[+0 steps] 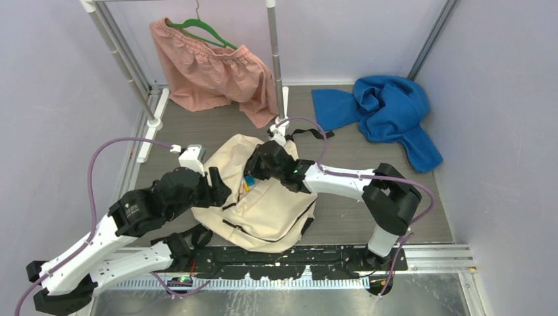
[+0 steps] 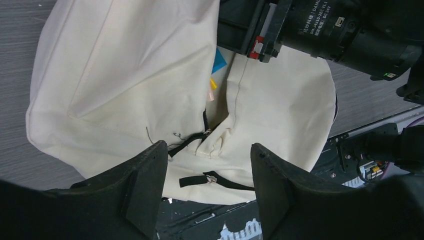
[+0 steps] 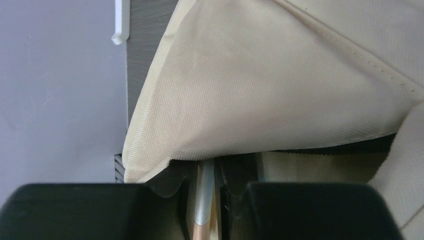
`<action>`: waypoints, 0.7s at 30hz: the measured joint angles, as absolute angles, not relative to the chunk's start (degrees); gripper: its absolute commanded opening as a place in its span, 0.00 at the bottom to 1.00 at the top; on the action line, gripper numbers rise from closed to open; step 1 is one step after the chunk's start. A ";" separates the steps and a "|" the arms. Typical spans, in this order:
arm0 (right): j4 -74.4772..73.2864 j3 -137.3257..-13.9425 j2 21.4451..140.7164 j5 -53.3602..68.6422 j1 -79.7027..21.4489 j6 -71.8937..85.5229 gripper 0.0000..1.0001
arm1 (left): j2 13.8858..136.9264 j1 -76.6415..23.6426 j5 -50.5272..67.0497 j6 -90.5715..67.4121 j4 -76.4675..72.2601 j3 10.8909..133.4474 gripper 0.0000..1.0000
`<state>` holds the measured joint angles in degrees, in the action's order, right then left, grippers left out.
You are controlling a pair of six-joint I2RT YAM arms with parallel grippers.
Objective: Pack the student bag
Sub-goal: Place the stationery in the student bag.
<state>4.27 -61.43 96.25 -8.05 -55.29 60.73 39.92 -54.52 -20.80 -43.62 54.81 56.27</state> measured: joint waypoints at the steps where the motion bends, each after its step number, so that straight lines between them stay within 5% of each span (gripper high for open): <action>1: 5.93 -61.36 97.03 -7.01 -55.29 60.84 0.41 | 39.86 -54.52 -20.80 -43.68 54.81 56.27 0.63; 4: 9.47 -60.86 97.82 -4.75 -55.40 61.39 0.54 | 40.03 -54.52 -20.80 -43.77 54.78 56.07 0.63; 12: 9.76 -56.62 92.40 -3.70 -55.79 59.83 0.54 | 41.28 -54.52 -20.80 -43.70 54.72 55.90 0.63; 17: 6.68 -55.02 86.46 -3.97 -56.05 57.52 0.26 | 42.74 -54.52 -20.75 -43.57 54.39 55.90 0.64; 21: 4.19 -53.19 81.82 -4.43 -57.06 55.31 0.20 | 44.01 -54.52 -20.51 -43.53 53.76 55.83 0.64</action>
